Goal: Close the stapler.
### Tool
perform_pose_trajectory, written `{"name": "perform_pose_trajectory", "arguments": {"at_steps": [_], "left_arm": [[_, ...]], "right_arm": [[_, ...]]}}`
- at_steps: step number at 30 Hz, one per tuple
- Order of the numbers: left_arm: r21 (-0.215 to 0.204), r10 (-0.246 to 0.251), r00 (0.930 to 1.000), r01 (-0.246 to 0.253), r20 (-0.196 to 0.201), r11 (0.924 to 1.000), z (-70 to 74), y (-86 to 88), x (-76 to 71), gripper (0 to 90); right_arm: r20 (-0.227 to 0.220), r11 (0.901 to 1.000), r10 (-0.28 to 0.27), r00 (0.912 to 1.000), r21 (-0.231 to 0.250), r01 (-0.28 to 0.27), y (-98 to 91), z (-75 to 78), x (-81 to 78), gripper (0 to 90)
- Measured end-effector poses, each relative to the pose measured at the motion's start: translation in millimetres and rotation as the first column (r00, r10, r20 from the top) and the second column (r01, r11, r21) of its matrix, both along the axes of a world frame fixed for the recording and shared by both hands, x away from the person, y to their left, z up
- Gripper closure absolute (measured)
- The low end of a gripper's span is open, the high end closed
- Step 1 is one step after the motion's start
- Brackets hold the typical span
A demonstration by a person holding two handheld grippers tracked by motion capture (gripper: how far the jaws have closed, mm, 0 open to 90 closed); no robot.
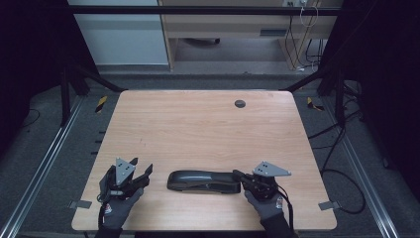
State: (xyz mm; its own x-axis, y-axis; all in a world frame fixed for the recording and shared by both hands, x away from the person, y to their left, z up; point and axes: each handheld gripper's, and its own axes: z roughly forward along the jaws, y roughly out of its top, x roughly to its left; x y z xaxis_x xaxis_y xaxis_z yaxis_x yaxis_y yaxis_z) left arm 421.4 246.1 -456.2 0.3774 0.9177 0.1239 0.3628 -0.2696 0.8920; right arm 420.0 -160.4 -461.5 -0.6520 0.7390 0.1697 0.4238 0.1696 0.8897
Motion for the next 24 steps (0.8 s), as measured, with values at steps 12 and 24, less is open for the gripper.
{"name": "perform_pose_trajectory", "arguments": {"at_steps": [12, 24], "left_arm": [[0.002, 0.001, 1.0, -0.001, -0.006, 1.0, -1.5, -0.2, 0.5, 41.1], [-0.002, 0.0, 0.9999, 0.0, -0.011, 1.0, -2.4, 1.7, 1.2, 40.7]], "right_arm": [[0.012, 1.0, -0.004, 0.9999, -0.006, 0.004, -0.1, -3.4, -1.1, 90.0], [0.037, 0.9993, 0.01, 0.9993, 0.036, -0.011, 0.0, 13.1, -1.0, 90.0]]}}
